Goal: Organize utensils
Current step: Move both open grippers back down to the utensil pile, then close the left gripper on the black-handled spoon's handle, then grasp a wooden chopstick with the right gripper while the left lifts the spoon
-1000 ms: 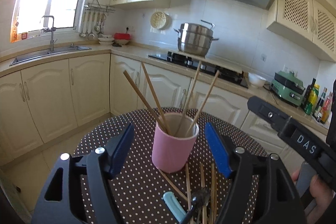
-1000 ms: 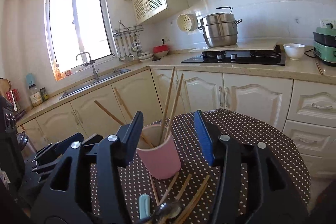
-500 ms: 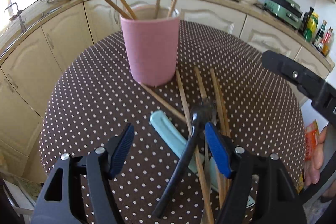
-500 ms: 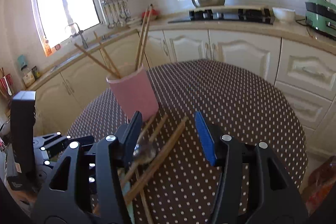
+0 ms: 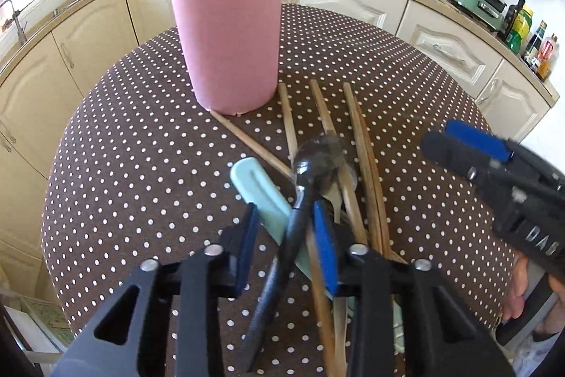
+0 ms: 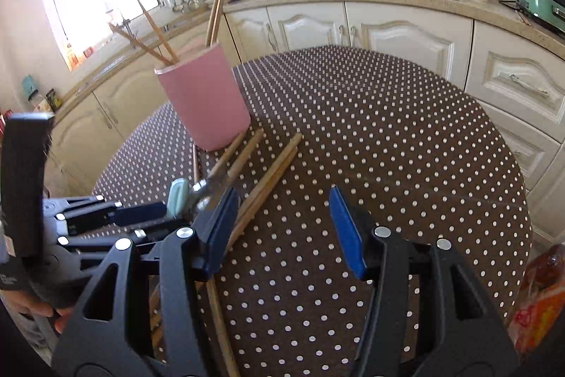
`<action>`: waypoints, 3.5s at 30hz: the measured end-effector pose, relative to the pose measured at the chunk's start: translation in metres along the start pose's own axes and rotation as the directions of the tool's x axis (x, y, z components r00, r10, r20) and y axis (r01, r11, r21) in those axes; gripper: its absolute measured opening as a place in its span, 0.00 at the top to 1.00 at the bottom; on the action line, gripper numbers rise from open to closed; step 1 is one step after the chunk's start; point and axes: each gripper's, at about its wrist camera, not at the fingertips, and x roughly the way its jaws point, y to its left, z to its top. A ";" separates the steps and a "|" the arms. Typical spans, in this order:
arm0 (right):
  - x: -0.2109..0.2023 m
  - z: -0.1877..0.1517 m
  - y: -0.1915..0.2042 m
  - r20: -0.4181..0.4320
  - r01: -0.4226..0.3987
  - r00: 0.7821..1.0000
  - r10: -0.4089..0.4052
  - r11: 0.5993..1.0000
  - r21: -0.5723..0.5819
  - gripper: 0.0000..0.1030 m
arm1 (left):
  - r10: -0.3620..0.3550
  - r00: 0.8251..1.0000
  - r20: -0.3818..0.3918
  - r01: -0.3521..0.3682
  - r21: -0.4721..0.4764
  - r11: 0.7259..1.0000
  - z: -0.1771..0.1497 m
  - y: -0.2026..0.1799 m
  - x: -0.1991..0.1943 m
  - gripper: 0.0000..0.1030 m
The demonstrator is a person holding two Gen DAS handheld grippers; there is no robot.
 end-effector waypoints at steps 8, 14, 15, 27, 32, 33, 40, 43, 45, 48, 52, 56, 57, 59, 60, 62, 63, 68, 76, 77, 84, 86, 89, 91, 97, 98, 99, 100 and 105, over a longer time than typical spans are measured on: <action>0.024 -0.006 0.008 -0.098 0.023 0.995 -0.028 0.999 -0.049 0.48 | -0.019 0.999 0.026 0.020 -0.058 0.998 0.000 0.011 -0.007 0.84; 0.039 -0.003 0.017 -0.142 0.029 0.989 -0.041 0.996 -0.086 0.47 | -0.084 0.996 0.032 0.087 -0.114 0.990 -0.004 0.025 -0.014 0.84; 0.041 -0.003 0.019 -0.142 0.032 0.989 -0.044 0.995 -0.090 0.47 | -0.076 0.997 0.028 0.079 -0.119 0.990 -0.005 0.027 -0.014 0.84; 0.048 0.000 0.031 -0.188 0.038 0.980 -0.062 0.991 -0.129 0.46 | -0.039 0.999 0.026 0.041 -0.112 0.993 -0.004 0.034 -0.011 0.83; 0.054 0.007 0.026 -0.206 0.046 0.976 -0.071 0.992 -0.121 0.46 | -0.020 1.000 0.010 0.021 -0.099 0.995 0.003 0.029 -0.009 0.72; 0.056 0.006 0.025 -0.218 0.049 0.973 -0.076 0.991 -0.126 0.46 | -0.015 1.000 0.008 0.016 -0.099 0.995 0.004 0.028 -0.008 0.69; 0.059 0.007 0.021 -0.256 0.044 0.963 -0.089 0.984 -0.174 0.48 | -0.017 1.000 0.006 0.018 -0.082 0.997 0.000 0.031 -0.008 0.68; 0.057 0.008 0.018 -0.272 0.039 0.958 -0.088 0.983 -0.179 0.52 | -0.013 1.000 0.000 0.013 -0.069 0.998 0.001 0.028 -0.007 0.68; 0.056 0.010 0.015 -0.286 0.035 0.954 -0.087 0.983 -0.183 0.54 | -0.022 1.000 0.002 0.022 -0.058 0.998 0.001 0.027 -0.007 0.68; 0.057 0.013 0.012 -0.306 0.032 0.948 -0.092 0.980 -0.197 0.61 | 0.012 1.000 -0.013 -0.013 -0.047 0.999 0.003 0.024 -0.002 0.67; 0.058 0.019 0.006 -0.334 0.016 0.939 -0.079 0.982 -0.187 0.69 | 0.005 1.000 -0.008 -0.006 -0.064 0.998 0.004 0.024 -0.001 0.75; 0.060 0.024 0.000 -0.367 0.015 0.926 -0.087 0.981 -0.195 0.69 | -0.022 1.000 -0.014 0.021 -0.092 0.996 0.001 0.032 -0.002 0.79; 0.062 0.027 0.000 -0.384 0.009 0.919 -0.085 0.981 -0.196 0.69 | -0.027 0.999 -0.017 0.026 -0.095 0.995 0.001 0.034 -0.001 0.79; 0.066 0.031 0.001 -0.408 0.007 0.908 -0.096 0.977 -0.214 0.69 | -0.032 0.999 -0.033 0.028 -0.106 0.994 0.004 0.036 0.000 0.79; 0.068 0.034 0.002 -0.424 0.006 0.899 -0.106 0.973 -0.230 0.69 | -0.033 0.999 -0.043 0.028 -0.110 0.993 0.006 0.037 0.001 0.79; 0.074 0.040 0.003 -0.443 0.007 0.889 -0.119 0.969 -0.246 0.76 | -0.049 0.997 -0.056 0.042 -0.116 0.992 0.009 0.040 0.004 0.79; 0.076 0.043 0.002 -0.452 0.009 0.883 -0.124 0.969 -0.246 0.77 | -0.063 0.996 -0.065 0.055 -0.126 0.990 0.012 0.043 0.005 0.79; 0.084 0.054 -0.007 -0.475 -0.001 0.873 -0.108 0.975 -0.222 0.88 | -0.114 0.991 -0.076 0.101 -0.166 0.981 0.016 0.046 0.009 0.86; 0.071 0.044 -0.023 -0.431 -0.009 0.900 -0.067 0.985 -0.172 0.95 | -0.086 0.996 -0.032 0.080 -0.168 0.983 0.013 0.035 0.007 0.90; 0.070 0.044 -0.024 -0.426 -0.008 0.902 -0.067 0.985 -0.171 0.95 | -0.086 0.996 -0.019 0.081 -0.173 0.982 0.012 0.035 0.005 0.90; 0.049 0.040 -0.036 -0.364 -0.016 0.931 -0.035 0.990 -0.137 0.95 | -0.055 0.990 0.129 0.074 -0.146 0.986 0.012 0.031 -0.031 0.90; 0.034 0.041 -0.044 -0.328 -0.024 0.945 -0.014 0.994 -0.111 0.95 | -0.066 0.981 0.184 0.091 -0.132 0.987 0.012 0.027 -0.043 0.90; 0.017 0.048 -0.046 -0.263 -0.050 0.964 0.028 0.996 -0.077 0.95 | -0.079 0.962 0.262 0.112 -0.116 0.987 0.017 0.022 -0.060 0.90; 0.001 0.054 -0.044 -0.203 -0.078 0.977 0.063 0.995 -0.064 0.95 | -0.083 0.945 0.316 0.121 -0.105 0.987 0.018 0.021 -0.071 0.90; -0.045 0.090 -0.024 0.006 -0.139 0.990 0.140 0.988 -0.072 0.95 | -0.077 0.871 0.486 0.139 -0.092 0.986 0.033 0.014 -0.094 0.90; -0.050 0.096 -0.020 0.038 -0.153 0.987 0.156 0.985 -0.074 0.95 | -0.080 0.862 0.501 0.146 -0.094 0.985 0.038 0.014 -0.096 0.90; -0.057 0.102 -0.015 0.084 -0.171 0.981 0.177 0.982 -0.075 0.95 | -0.079 0.850 0.521 0.150 -0.095 0.984 0.043 0.009 -0.098 0.90; -0.058 0.107 -0.010 0.111 -0.178 0.976 0.186 0.981 -0.077 0.95 | -0.080 0.837 0.541 0.152 -0.091 0.984 0.047 0.008 -0.100 0.90; -0.059 0.136 0.025 0.284 -0.230 0.923 0.258 0.965 -0.129 0.95 | -0.054 0.757 0.651 0.142 -0.083 0.986 0.071 0.005 -0.113 0.89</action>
